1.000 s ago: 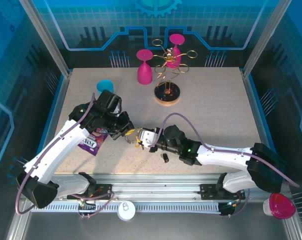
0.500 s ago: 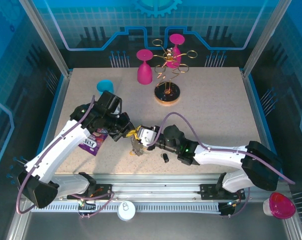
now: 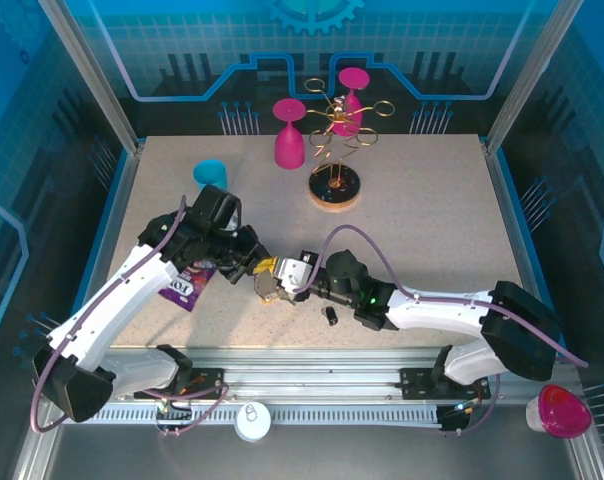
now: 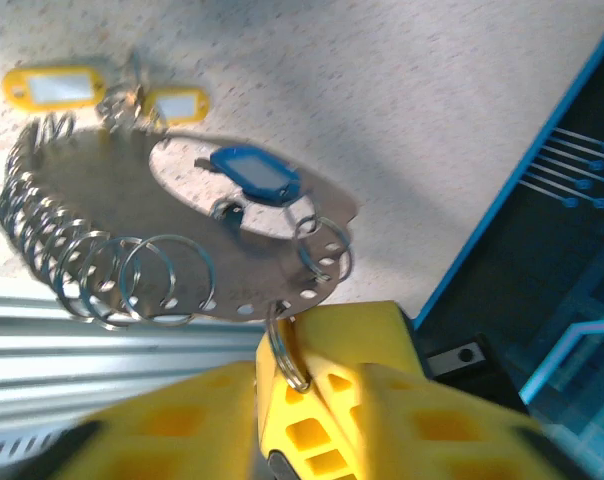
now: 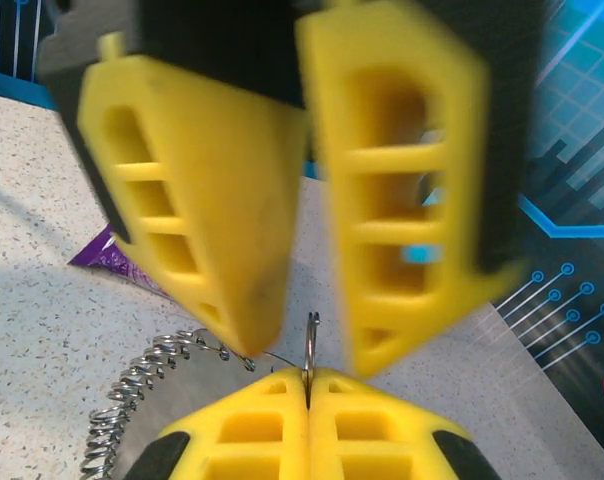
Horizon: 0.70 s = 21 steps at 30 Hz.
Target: Put the keys on the keyring
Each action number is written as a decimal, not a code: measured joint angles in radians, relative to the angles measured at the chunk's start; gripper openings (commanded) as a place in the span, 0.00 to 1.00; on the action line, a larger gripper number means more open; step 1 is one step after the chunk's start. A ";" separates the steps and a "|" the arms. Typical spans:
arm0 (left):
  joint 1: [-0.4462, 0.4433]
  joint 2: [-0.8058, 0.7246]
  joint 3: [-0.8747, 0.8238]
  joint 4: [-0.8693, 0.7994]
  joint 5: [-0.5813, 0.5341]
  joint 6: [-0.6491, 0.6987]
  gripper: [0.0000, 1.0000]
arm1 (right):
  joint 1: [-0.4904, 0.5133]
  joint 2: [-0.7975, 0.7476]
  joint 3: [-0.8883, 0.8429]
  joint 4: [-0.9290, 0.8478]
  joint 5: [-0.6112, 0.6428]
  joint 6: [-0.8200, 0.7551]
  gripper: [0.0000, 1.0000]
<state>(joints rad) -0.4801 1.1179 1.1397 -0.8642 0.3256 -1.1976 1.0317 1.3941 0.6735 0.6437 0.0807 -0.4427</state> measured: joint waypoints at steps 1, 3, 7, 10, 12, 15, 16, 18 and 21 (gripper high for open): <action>0.008 -0.023 -0.016 0.027 -0.018 0.013 0.75 | -0.005 -0.004 -0.002 -0.005 -0.012 0.007 0.00; 0.024 -0.086 -0.047 0.101 -0.083 0.081 0.79 | -0.030 -0.031 -0.012 -0.031 -0.051 0.031 0.00; 0.032 -0.198 -0.098 0.290 -0.208 0.343 0.80 | -0.125 -0.121 -0.015 -0.135 -0.178 0.076 0.00; 0.032 -0.249 -0.150 0.441 -0.243 0.634 0.76 | -0.220 -0.204 -0.007 -0.235 -0.307 0.112 0.00; 0.032 -0.259 -0.192 0.523 -0.228 0.852 0.71 | -0.279 -0.242 0.018 -0.318 -0.392 0.129 0.00; 0.032 -0.254 -0.263 0.592 -0.152 1.153 0.63 | -0.338 -0.270 0.080 -0.451 -0.492 0.132 0.00; 0.032 -0.252 -0.282 0.598 -0.122 1.231 0.62 | -0.348 -0.274 0.100 -0.487 -0.514 0.132 0.00; 0.032 -0.241 -0.316 0.602 -0.037 1.391 0.59 | -0.361 -0.278 0.146 -0.567 -0.557 0.121 0.00; 0.032 -0.236 -0.358 0.636 0.085 1.554 0.54 | -0.365 -0.279 0.201 -0.660 -0.592 0.097 0.00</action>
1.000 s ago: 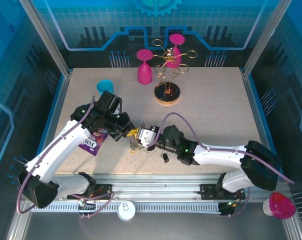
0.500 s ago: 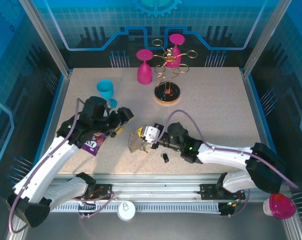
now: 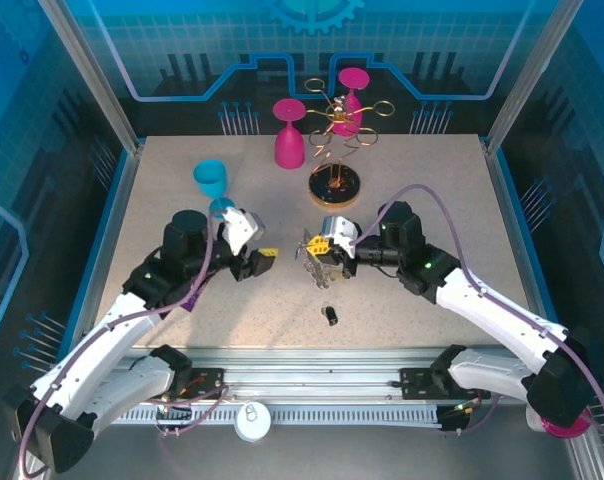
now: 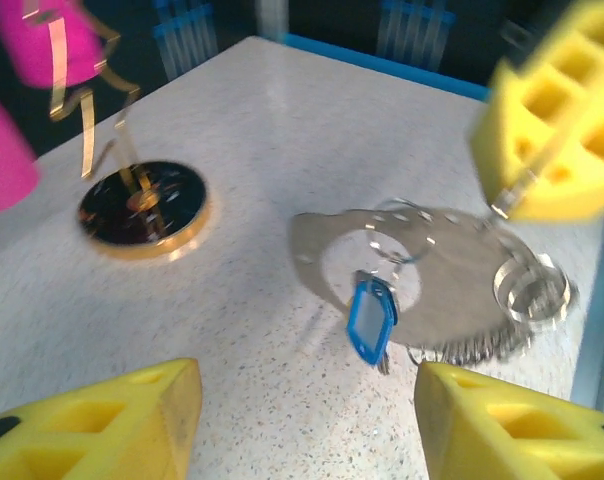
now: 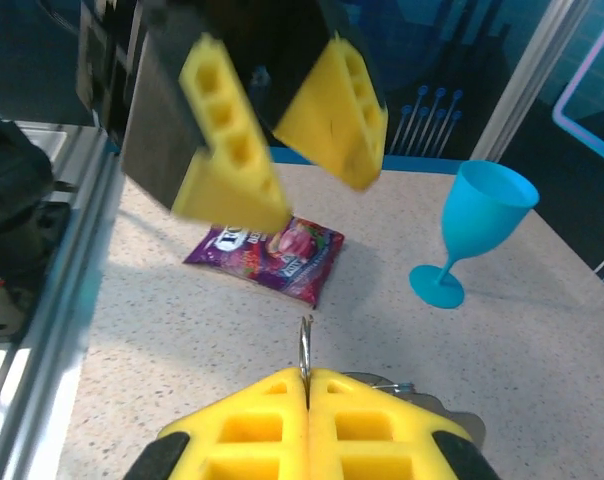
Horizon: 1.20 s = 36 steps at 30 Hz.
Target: Put the keys on the keyring
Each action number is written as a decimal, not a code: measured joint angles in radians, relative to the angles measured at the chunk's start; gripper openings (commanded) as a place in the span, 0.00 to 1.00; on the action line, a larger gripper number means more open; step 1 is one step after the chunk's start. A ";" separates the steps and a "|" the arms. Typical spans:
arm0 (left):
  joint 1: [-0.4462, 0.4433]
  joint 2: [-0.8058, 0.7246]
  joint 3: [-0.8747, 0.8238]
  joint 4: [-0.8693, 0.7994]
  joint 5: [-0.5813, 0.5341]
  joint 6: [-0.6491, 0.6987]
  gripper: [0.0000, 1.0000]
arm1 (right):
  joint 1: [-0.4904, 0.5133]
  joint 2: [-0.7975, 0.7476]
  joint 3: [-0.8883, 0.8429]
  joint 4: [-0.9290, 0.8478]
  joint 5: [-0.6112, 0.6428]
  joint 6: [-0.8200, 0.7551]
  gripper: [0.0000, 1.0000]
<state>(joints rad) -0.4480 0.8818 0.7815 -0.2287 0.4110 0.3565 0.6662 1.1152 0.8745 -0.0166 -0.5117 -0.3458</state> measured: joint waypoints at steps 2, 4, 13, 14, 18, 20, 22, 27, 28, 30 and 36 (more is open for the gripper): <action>-0.006 0.003 -0.024 0.035 0.063 0.072 0.50 | 0.000 0.000 0.026 -0.044 -0.022 -0.019 0.00; -0.016 0.016 -0.034 0.063 0.118 0.124 0.47 | 0.000 0.001 0.044 -0.077 -0.040 -0.035 0.00; -0.055 0.067 -0.079 0.185 0.274 0.230 0.38 | 0.001 0.024 0.108 -0.188 -0.070 -0.112 0.00; -0.058 0.074 -0.083 0.200 0.280 0.229 0.38 | 0.003 0.029 0.114 -0.203 -0.068 -0.123 0.00; -0.067 0.087 -0.101 0.251 0.294 0.226 0.37 | 0.023 0.037 0.126 -0.235 -0.043 -0.158 0.00; -0.069 0.087 -0.112 0.272 0.298 0.226 0.37 | 0.035 0.038 0.128 -0.243 -0.029 -0.170 0.00; -0.071 0.087 -0.124 0.291 0.301 0.222 0.35 | 0.045 0.039 0.129 -0.246 -0.018 -0.180 0.00; -0.072 0.090 -0.147 0.335 0.301 0.212 0.28 | 0.061 0.061 0.142 -0.262 -0.004 -0.198 0.00; -0.072 0.092 -0.148 0.342 0.301 0.209 0.28 | 0.064 0.067 0.146 -0.268 -0.002 -0.202 0.00; -0.073 0.093 -0.151 0.350 0.301 0.202 0.28 | 0.068 0.077 0.154 -0.279 0.008 -0.209 0.00; -0.073 0.093 -0.158 0.370 0.301 0.195 0.23 | 0.076 0.098 0.175 -0.310 0.026 -0.225 0.00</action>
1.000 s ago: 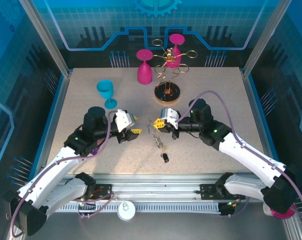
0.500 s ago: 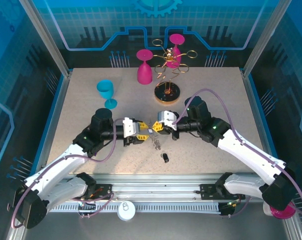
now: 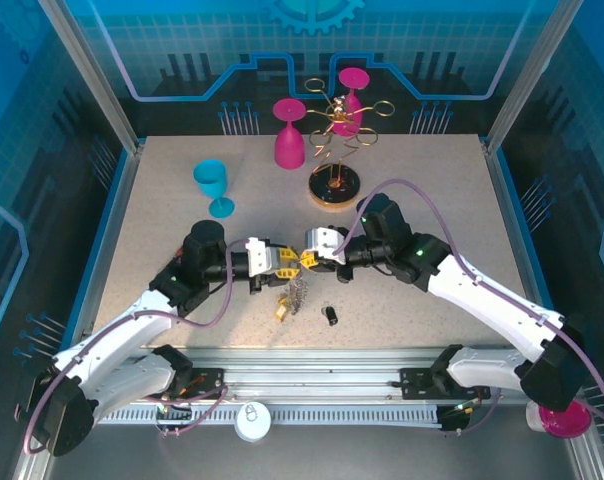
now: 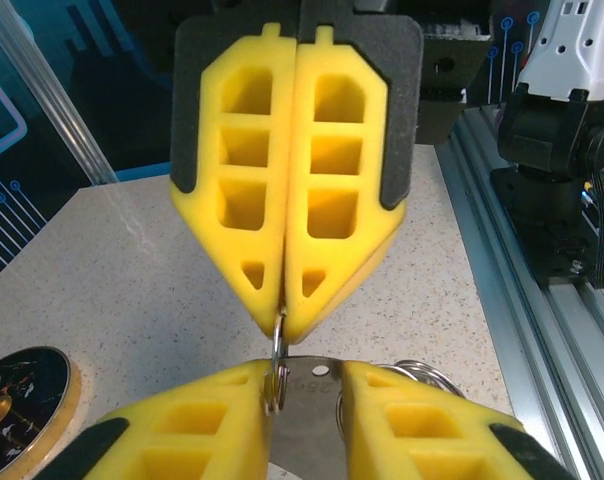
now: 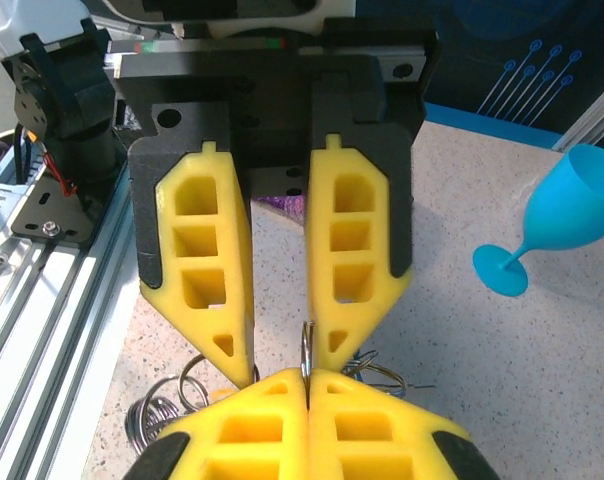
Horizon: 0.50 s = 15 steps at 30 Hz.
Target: Put the keys on the keyring
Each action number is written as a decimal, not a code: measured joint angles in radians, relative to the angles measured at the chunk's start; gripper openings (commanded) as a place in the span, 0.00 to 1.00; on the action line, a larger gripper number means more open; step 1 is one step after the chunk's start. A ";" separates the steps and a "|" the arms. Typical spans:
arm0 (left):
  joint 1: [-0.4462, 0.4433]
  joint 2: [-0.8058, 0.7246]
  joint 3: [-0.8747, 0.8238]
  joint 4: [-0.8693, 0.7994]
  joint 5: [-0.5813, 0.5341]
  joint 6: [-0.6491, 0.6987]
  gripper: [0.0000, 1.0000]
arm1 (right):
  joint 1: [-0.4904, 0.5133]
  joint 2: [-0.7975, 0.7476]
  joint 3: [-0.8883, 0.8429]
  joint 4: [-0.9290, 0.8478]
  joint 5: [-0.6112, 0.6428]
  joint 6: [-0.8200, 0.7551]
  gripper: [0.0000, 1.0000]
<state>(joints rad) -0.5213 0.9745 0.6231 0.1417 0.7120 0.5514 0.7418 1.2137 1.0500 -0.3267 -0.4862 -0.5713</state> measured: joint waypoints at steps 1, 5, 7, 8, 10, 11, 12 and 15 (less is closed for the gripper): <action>0.000 0.000 -0.002 0.000 0.000 0.000 0.22 | 0.002 0.004 0.005 -0.006 0.003 -0.003 0.00; 0.000 0.000 -0.005 0.007 -0.002 -0.001 0.16 | 0.011 0.018 0.021 -0.032 0.011 -0.011 0.00; 0.000 0.000 -0.005 0.010 -0.004 -0.001 0.12 | 0.013 0.019 0.026 -0.041 0.014 -0.014 0.00; 0.000 0.000 -0.005 0.013 -0.006 0.001 0.09 | 0.015 0.019 0.026 -0.043 0.015 -0.016 0.00; 0.000 -0.001 -0.006 0.014 -0.008 0.002 0.02 | 0.018 0.021 0.032 -0.056 0.020 -0.019 0.00; 0.000 -0.001 -0.007 0.016 -0.009 0.004 0.00 | 0.018 0.022 0.035 -0.063 0.024 -0.022 0.00; 0.000 -0.001 -0.009 0.022 -0.012 0.007 0.00 | 0.018 0.022 0.037 -0.065 0.025 -0.022 0.00; -0.001 -0.003 -0.012 0.023 -0.019 0.008 0.00 | 0.018 0.022 0.038 -0.066 0.030 -0.021 0.18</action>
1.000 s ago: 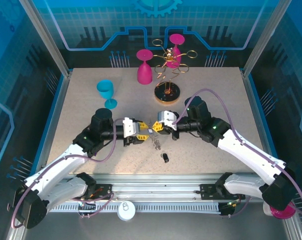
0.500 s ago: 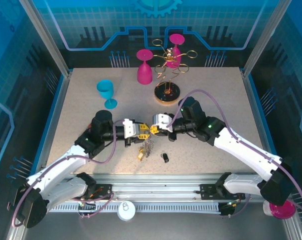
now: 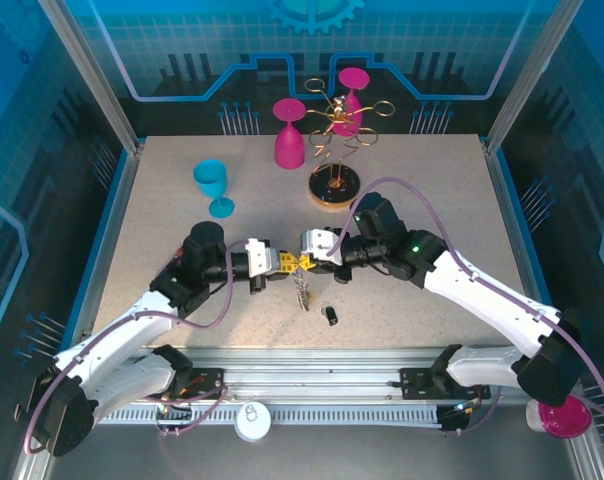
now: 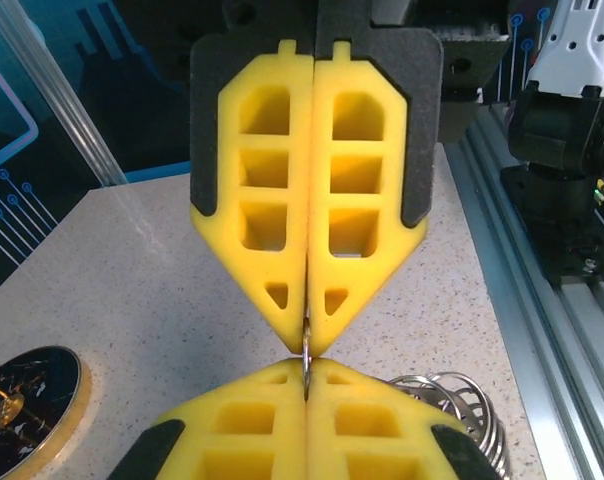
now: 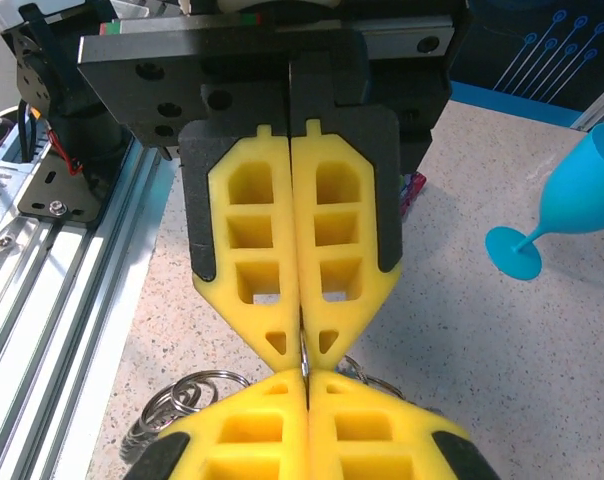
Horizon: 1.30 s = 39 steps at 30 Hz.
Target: Put the keys on the keyring
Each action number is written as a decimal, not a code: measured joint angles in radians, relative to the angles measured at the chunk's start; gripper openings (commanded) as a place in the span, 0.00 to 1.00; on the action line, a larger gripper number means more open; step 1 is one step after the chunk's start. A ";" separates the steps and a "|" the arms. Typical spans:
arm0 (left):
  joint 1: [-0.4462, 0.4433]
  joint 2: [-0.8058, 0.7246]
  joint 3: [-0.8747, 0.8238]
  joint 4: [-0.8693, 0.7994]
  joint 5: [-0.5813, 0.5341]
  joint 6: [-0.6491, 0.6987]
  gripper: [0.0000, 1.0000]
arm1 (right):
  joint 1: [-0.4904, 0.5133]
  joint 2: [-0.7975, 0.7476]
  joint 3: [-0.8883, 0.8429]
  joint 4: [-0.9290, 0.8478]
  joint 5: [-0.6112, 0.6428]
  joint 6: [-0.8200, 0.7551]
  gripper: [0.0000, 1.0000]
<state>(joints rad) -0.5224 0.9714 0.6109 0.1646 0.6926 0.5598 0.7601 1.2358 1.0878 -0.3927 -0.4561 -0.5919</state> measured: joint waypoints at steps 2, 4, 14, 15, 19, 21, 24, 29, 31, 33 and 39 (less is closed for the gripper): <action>-0.003 -0.006 -0.006 0.004 -0.016 0.011 0.00 | 0.000 -0.006 -0.005 0.018 0.008 0.016 0.31; -0.010 -0.017 -0.023 0.006 -0.036 0.028 0.00 | -0.003 -0.039 -0.035 0.062 0.032 0.032 0.33; -0.035 -0.055 -0.096 0.066 -0.122 0.136 0.00 | -0.023 -0.260 -0.263 0.186 0.240 0.132 0.33; -0.037 -0.058 -0.098 0.069 -0.126 0.148 0.00 | -0.021 -0.259 -0.271 0.186 0.252 0.143 0.32; -0.041 -0.072 -0.106 0.073 -0.143 0.187 0.00 | -0.006 -0.256 -0.291 0.187 0.296 0.185 0.31; -0.042 -0.082 -0.111 0.078 -0.149 0.208 0.00 | 0.003 -0.254 -0.298 0.196 0.299 0.196 0.31; -0.042 -0.094 -0.126 0.095 -0.151 0.230 0.00 | 0.022 -0.252 -0.314 0.208 0.299 0.195 0.30; -0.047 -0.103 -0.137 0.111 -0.159 0.284 0.00 | 0.058 -0.241 -0.329 0.240 0.299 0.150 0.27; -0.053 -0.109 -0.139 0.111 -0.172 0.312 0.00 | 0.079 -0.235 -0.331 0.249 0.303 0.119 0.24; -0.060 -0.119 -0.142 0.110 -0.184 0.344 0.00 | 0.100 -0.225 -0.331 0.261 0.314 0.087 0.21; -0.072 -0.132 -0.142 0.079 -0.214 0.417 0.00 | 0.137 -0.204 -0.334 0.330 0.354 0.002 0.13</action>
<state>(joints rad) -0.5941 0.8394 0.4694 0.2440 0.4789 0.9764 0.8974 1.0317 0.7536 -0.0631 -0.1020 -0.5903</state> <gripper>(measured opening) 0.049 0.141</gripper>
